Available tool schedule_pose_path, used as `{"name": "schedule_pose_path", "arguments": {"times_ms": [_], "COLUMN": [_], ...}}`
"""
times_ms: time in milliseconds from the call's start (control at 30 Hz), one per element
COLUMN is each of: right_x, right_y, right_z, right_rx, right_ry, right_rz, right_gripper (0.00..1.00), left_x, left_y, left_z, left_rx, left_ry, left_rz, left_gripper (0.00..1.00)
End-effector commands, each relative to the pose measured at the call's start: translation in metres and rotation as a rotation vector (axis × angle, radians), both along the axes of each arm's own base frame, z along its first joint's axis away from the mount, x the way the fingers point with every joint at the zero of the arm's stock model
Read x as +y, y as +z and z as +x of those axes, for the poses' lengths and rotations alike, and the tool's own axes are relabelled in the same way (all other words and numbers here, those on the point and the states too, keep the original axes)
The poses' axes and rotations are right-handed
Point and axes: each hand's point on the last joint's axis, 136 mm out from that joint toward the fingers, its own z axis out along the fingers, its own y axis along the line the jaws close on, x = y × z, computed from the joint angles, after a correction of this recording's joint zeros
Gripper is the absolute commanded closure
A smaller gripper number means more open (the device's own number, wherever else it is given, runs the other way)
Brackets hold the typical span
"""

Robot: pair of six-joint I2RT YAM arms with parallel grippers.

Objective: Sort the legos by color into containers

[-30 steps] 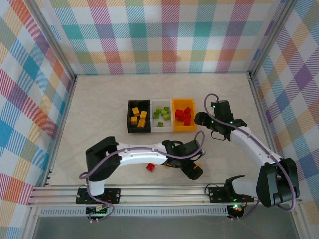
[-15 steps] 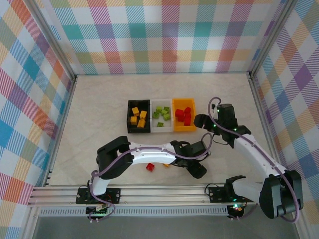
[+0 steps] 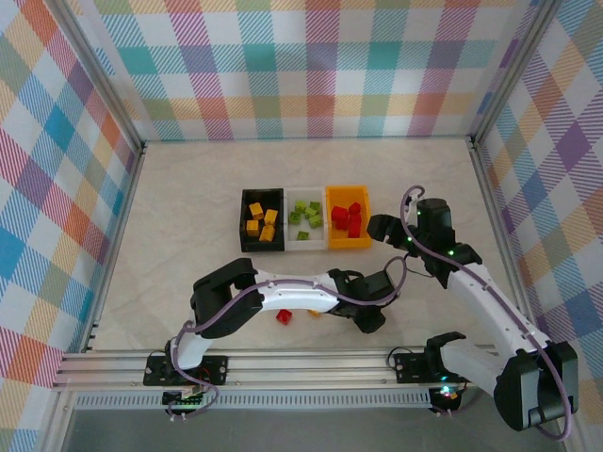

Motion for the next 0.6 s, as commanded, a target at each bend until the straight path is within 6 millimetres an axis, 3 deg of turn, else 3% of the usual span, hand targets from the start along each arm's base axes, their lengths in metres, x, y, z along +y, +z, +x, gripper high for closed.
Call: {"name": "schedule_pose_path", "arguments": {"times_ms": [0,133,233,433,567], "right_x": [-0.001,-0.002,-0.003,0.007,0.03], "right_y": [0.009,0.008,0.004,-0.017,-0.03], "right_z": [0.003,0.004,0.004,0.001,-0.006], "right_rx": [-0.026,-0.018,-0.005,0.058,0.116], "right_ry": [-0.016,-0.018,-0.017,0.028,0.129], "right_rz": [0.017,0.013,-0.001,-0.001,-0.004], "right_gripper": [0.21,0.21,0.22,0.23,0.23], "left_x": [0.0,0.011,0.031,0.114,0.185], "left_y": [0.013,0.031,0.055,0.114,0.137], "left_z": [-0.003,0.008,0.027,0.081,0.12], "left_rx": [-0.031,-0.087,-0.118,-0.181,-0.197], "left_ry": [-0.007,0.047,0.146,0.461,0.679], "left_rz": [-0.026,-0.055,-0.111,-0.246,-0.28], "left_gripper": [0.62,0.66,0.66,0.64,0.62]}}
